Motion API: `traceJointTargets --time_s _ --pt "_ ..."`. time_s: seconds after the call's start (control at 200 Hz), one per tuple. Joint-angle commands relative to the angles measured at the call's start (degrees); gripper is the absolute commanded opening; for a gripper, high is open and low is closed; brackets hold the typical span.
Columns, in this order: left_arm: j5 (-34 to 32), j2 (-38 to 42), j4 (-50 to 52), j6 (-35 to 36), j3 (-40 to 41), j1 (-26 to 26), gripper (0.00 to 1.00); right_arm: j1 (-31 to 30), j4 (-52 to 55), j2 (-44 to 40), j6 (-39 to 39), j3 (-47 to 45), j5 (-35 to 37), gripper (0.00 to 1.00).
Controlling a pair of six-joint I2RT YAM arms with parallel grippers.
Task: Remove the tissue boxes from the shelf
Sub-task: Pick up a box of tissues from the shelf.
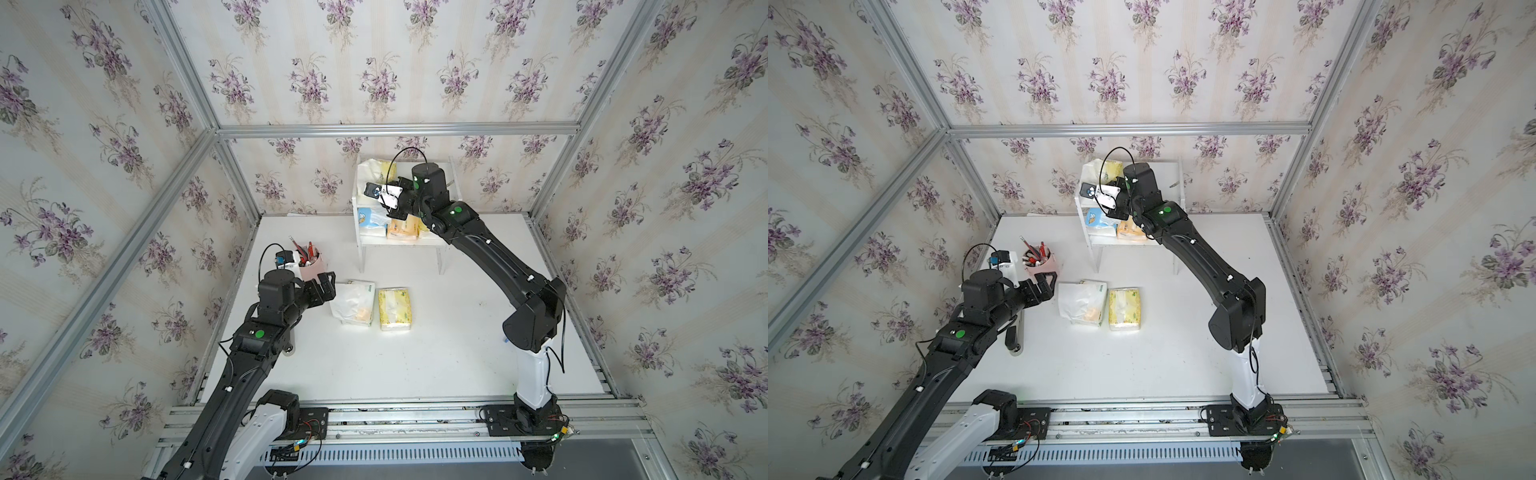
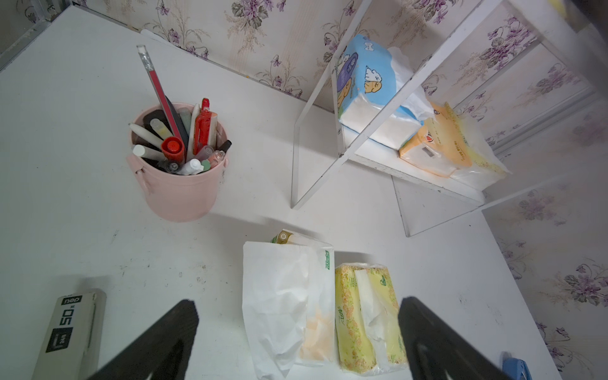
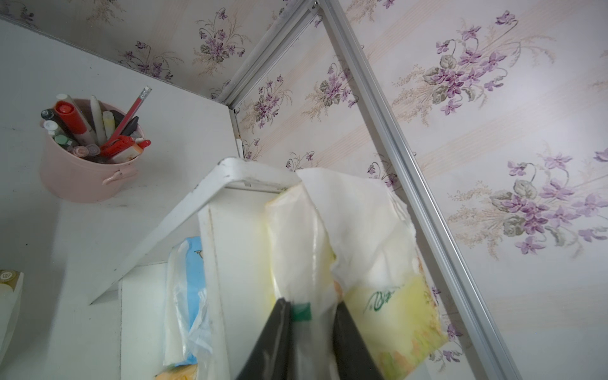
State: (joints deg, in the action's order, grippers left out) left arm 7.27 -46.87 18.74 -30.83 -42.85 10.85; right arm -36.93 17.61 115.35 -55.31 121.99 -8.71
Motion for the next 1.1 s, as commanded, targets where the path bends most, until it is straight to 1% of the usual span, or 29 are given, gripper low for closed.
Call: traceJointTargets --time_s 0.0,0.045,0.235,0.335,0.44,0.545,0.565,0.625,0.754,0.859,0.904,0.969,1.094 --pt "0.10 -0.15 -0.37 0.22 -0.86 -0.05 0.99 0.01 -0.16 -2.03 0.26 -0.81 0.60 0.16" --pt "0.43 -0.15 -0.33 0.21 -0.93 -0.08 0.99 -0.05 -0.82 -3.13 -0.08 -1.88 0.64 0.10" --pt "2.10 0.27 -0.61 -0.02 -1.58 -0.09 0.99 -0.09 -4.19 -9.60 -2.18 -9.36 0.61 0.00" --pt "3.67 0.29 -1.29 -0.90 -1.97 -0.07 0.99 -0.07 -6.83 -13.93 -3.02 -14.93 0.28 0.00" --pt "7.21 -0.23 -2.32 -2.01 -3.31 -0.06 0.99 -0.12 -10.11 -19.08 -3.70 -21.82 -0.36 0.00" --pt "12.87 -1.45 -3.66 -3.87 -5.43 -0.04 0.99 -0.38 -13.77 -24.96 -4.30 -29.53 -1.11 0.00" --pt "15.26 -1.81 -3.90 -4.50 -5.89 -0.10 0.99 -0.46 -14.57 -26.20 -4.70 -31.34 -1.32 0.00" --pt "19.51 -3.03 -3.81 -6.90 -7.96 -0.08 0.99 -0.73 -18.27 -30.35 -6.03 -37.00 -1.09 0.00" --pt "33.26 -6.92 -4.60 -11.03 -13.31 -0.13 1.00 -1.09 -25.83 -39.37 -7.98 -49.62 -1.45 0.00" --pt "42.46 -9.64 -9.43 -15.60 -14.65 0.11 0.95 -2.14 -30.20 -45.31 -11.18 -57.94 -1.75 0.00" --pt "44.87 -10.52 -11.48 -17.38 -14.72 0.15 0.94 -3.12 -32.13 -47.15 -13.83 -60.94 -1.35 0.00" --pt "46.71 -11.67 -13.04 -18.80 -14.89 0.33 0.94 -4.57 -32.90 -48.96 -16.43 -63.47 -1.10 0.00" --pt "48.60 -13.12 -16.40 -21.34 -14.78 0.68 0.93 -7.11 -34.01 -50.96 -17.53 -66.18 -0.69 0.00"
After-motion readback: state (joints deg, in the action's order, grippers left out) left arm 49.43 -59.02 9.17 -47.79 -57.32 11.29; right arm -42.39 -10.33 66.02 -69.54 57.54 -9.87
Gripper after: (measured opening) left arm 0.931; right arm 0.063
